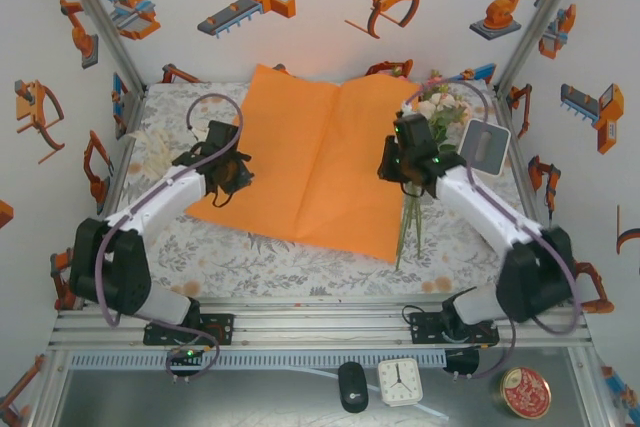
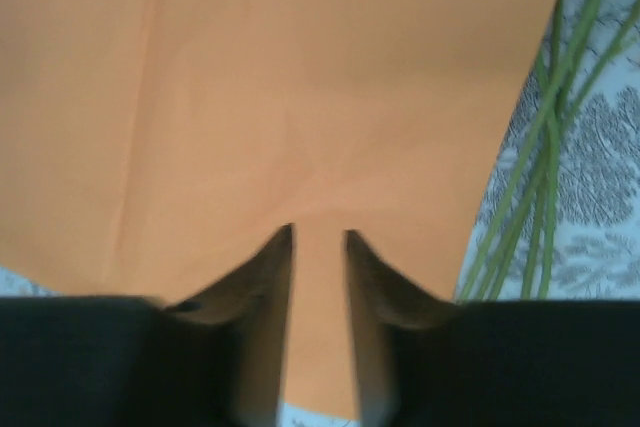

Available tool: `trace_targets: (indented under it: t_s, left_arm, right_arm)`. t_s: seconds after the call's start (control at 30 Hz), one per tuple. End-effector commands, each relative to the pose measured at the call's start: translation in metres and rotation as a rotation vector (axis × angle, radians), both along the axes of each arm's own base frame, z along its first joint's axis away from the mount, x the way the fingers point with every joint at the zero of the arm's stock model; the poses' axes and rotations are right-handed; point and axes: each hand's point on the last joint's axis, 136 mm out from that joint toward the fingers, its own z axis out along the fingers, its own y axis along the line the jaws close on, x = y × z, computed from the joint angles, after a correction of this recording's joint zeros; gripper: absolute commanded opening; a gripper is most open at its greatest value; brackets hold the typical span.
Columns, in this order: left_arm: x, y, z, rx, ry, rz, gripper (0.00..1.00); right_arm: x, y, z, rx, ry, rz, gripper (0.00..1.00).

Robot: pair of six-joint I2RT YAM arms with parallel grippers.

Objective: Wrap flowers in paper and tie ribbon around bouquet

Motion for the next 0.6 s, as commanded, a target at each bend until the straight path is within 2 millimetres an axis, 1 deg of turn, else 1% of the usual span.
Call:
trace_targets:
  t_s: [0.0,0.1,0.2,0.27,0.33,0.43,0.5,0.57]
  left_arm:
    - [-0.02,0.009,-0.041,0.013,0.154,0.044,0.0]
    - [-0.016,0.006,-0.054,0.014,0.197,0.024,0.0]
    - [-0.015,0.013,-0.069,0.031,0.259,0.041,0.0]
    - [-0.015,0.017,-0.077,0.043,0.289,0.052,0.0]
    - [-0.013,0.022,-0.082,0.053,0.302,0.057,0.0]
    - [-0.01,0.03,-0.088,0.056,0.314,0.071,0.0]
    - [-0.006,0.037,-0.091,0.054,0.319,0.08,0.0]
    - [-0.003,0.045,-0.095,0.053,0.324,0.094,0.0]
  right_arm:
    - [0.027,0.011,-0.013,0.008,-0.008,0.086,0.07]
    - [0.035,0.014,-0.044,0.017,0.047,0.079,0.0]
    - [0.03,0.011,-0.078,0.021,0.124,0.039,0.0]
    - [0.023,0.006,-0.092,0.013,0.157,0.01,0.0]
    - [0.014,0.0,-0.104,0.017,0.177,-0.023,0.0]
    - [-0.008,-0.005,-0.123,0.045,0.229,-0.062,0.0]
    - [-0.027,-0.007,-0.133,0.072,0.266,-0.09,0.0]
    - [-0.045,-0.006,-0.139,0.094,0.291,-0.111,0.0]
